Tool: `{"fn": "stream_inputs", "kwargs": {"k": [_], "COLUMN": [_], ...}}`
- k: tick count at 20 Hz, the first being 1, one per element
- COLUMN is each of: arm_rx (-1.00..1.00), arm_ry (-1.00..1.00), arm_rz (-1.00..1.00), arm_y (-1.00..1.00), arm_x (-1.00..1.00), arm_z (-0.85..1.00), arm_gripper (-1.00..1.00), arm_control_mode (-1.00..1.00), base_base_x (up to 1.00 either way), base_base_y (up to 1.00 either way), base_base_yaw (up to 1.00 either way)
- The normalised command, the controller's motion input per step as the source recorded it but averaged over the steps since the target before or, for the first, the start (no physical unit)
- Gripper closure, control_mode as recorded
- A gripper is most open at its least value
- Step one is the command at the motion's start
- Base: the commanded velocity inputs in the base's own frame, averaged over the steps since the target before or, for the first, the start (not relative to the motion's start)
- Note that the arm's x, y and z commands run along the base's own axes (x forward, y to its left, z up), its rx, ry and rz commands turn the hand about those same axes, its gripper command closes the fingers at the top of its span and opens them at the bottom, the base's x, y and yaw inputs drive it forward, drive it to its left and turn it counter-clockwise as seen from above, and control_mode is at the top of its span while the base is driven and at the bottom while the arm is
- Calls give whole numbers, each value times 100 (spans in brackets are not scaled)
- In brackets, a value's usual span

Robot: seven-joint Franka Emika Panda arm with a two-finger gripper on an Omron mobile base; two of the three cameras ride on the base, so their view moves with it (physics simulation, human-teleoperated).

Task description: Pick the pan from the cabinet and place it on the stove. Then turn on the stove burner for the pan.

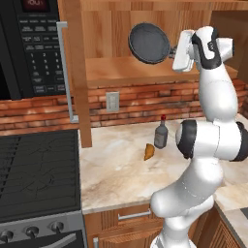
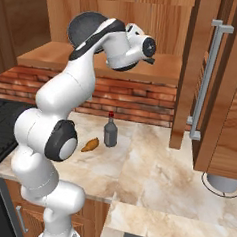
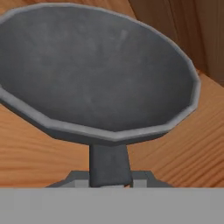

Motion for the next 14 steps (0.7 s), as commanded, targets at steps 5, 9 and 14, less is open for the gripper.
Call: {"fn": "stream_inputs", "kwargs": {"k": [5,9,14], "arm_rx": [-4,-1,-3], "arm_ry": [-16,-13,-10], "arm_rz": [-3,-6,-9], "arm_y": [3,5,8], "arm_x": [-36,-32,-31], "arm_z": [0,5,15], "arm_gripper": [100,100,100], "arm_control_mode": [-100,-100,-100], "base_base_x": [0,0,0], "base_base_y": [0,0,0], "base_base_yaw": [0,0,0]}}
